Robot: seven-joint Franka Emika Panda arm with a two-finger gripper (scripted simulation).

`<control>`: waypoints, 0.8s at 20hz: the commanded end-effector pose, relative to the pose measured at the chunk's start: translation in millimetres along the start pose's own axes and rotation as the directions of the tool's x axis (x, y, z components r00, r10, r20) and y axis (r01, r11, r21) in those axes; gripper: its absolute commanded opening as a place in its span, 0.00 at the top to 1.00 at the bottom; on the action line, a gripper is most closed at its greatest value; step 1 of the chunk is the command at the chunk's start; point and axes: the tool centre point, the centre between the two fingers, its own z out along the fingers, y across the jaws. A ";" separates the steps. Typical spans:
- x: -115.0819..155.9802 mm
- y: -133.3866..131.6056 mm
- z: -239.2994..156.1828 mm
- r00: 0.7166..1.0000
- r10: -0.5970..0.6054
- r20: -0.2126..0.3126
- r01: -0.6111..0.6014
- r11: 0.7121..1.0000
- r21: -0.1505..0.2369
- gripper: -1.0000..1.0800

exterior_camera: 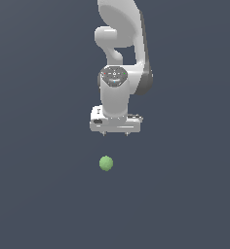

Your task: Pick up the object and move it to a goal position.

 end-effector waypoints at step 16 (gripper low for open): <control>6.6 -6.7 -15.8 1.000 0.008 -0.018 -0.008 1.000 -0.004 0.04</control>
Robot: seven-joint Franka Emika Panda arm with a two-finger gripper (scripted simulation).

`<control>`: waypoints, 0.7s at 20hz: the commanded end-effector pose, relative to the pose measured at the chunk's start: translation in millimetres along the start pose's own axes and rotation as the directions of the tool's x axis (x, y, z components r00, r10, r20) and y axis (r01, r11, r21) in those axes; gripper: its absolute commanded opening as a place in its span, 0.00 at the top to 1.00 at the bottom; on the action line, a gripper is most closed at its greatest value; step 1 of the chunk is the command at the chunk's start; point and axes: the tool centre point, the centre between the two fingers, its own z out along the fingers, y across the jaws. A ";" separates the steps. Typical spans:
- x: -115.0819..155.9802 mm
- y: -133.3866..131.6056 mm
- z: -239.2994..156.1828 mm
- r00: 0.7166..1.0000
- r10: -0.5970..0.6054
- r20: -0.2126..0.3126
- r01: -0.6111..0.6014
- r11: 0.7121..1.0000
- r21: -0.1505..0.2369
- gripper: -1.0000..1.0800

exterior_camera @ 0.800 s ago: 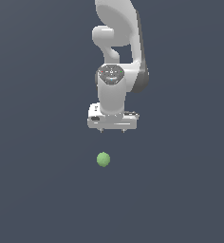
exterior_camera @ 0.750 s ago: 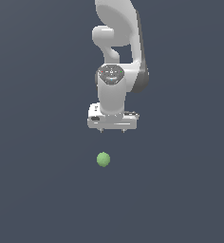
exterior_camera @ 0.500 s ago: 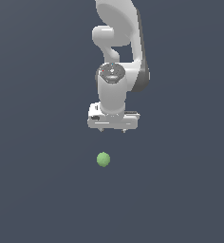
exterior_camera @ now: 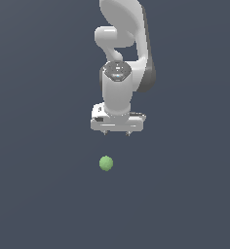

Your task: Pick up the object and move it to a goal position.

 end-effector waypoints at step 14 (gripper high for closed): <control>11.4 4.0 7.2 0.991 -0.135 0.001 0.135 0.991 -0.006 0.04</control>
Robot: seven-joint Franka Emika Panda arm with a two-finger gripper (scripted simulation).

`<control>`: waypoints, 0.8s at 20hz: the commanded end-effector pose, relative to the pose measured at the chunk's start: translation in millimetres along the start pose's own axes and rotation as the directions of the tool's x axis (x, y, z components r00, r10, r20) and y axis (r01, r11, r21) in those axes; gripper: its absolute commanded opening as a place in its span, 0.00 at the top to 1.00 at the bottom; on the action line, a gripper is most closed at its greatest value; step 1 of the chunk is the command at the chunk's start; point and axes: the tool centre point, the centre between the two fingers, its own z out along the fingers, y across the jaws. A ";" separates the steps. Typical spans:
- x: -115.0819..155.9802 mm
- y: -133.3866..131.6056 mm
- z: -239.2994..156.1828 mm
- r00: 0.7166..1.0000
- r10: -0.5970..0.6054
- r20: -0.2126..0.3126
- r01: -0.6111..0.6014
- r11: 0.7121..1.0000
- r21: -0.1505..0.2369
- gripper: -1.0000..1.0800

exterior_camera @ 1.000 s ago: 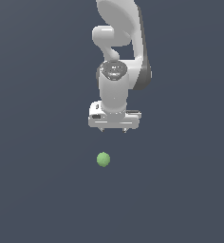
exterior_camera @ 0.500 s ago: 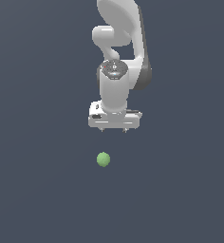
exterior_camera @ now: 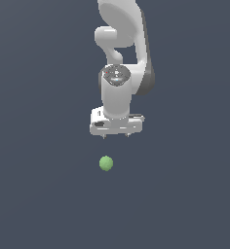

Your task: Pick up the object and move it to a goal position.

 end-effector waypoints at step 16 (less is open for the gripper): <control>32.0 17.9 24.6 0.914 -0.406 0.003 0.406 0.914 -0.009 0.04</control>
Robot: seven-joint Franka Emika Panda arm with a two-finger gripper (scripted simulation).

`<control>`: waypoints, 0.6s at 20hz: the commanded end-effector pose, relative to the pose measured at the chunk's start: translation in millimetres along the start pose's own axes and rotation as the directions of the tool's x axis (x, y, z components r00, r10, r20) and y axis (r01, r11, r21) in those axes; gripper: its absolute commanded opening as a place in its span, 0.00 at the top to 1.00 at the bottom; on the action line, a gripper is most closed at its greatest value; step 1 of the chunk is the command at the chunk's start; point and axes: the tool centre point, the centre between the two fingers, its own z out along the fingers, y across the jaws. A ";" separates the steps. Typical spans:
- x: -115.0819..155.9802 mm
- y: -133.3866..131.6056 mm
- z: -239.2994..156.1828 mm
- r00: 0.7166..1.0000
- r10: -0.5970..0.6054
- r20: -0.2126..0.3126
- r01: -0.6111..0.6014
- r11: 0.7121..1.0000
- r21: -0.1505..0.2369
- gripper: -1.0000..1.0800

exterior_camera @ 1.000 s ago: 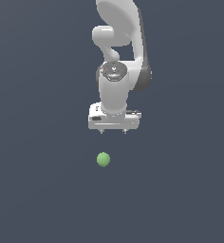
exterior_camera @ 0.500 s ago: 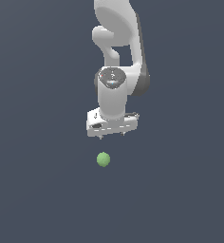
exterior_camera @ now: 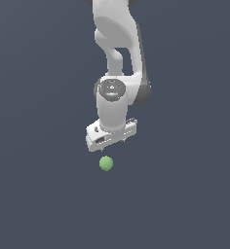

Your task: Pick up the object and move it to a goal position.

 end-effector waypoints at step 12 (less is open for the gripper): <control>16.8 25.5 22.5 0.938 -0.345 -0.004 0.345 0.938 -0.003 0.04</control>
